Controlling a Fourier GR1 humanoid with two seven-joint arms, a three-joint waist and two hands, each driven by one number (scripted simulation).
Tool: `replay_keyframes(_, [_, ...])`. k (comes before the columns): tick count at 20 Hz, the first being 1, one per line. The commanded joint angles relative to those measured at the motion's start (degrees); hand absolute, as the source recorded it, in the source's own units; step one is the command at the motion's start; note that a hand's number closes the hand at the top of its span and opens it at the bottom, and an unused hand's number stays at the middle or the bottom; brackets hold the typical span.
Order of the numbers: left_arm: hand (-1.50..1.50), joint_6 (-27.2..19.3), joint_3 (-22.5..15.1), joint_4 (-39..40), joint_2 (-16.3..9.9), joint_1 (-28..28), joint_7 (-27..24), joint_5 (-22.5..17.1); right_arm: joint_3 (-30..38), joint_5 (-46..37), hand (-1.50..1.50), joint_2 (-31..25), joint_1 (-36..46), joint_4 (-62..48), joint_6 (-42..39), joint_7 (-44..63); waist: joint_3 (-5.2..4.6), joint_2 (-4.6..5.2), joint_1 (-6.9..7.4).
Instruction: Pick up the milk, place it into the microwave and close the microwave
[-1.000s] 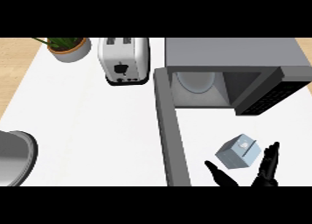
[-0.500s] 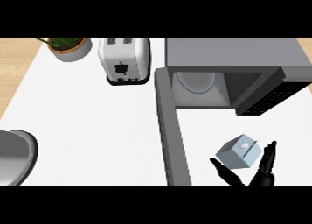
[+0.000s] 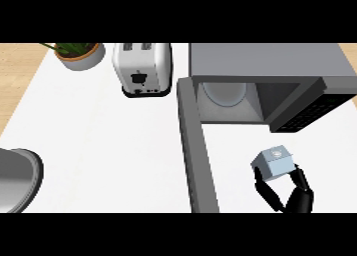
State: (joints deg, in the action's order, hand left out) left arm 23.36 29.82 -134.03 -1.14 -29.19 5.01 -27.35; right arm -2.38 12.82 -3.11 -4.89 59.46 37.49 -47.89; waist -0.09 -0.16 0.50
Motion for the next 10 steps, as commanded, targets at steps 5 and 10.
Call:
replay_keyframes(5, [-1.50, 2.3, 4.4, -3.7, 0.6, -2.3, 0.9, -6.4, -0.9, -2.3, 1.50, 3.0, 1.8, 2.1, 1.5, -4.6, 0.08, -0.01, 0.02])
replay_keyframes(10, [-1.50, 1.4, 0.3, -1.4, 0.0, 0.9, 0.2, -2.7, -3.4, -3.3, 1.50, -5.3, 10.9, -5.8, -14.2, -2.2, 0.20, 0.35, 1.10])
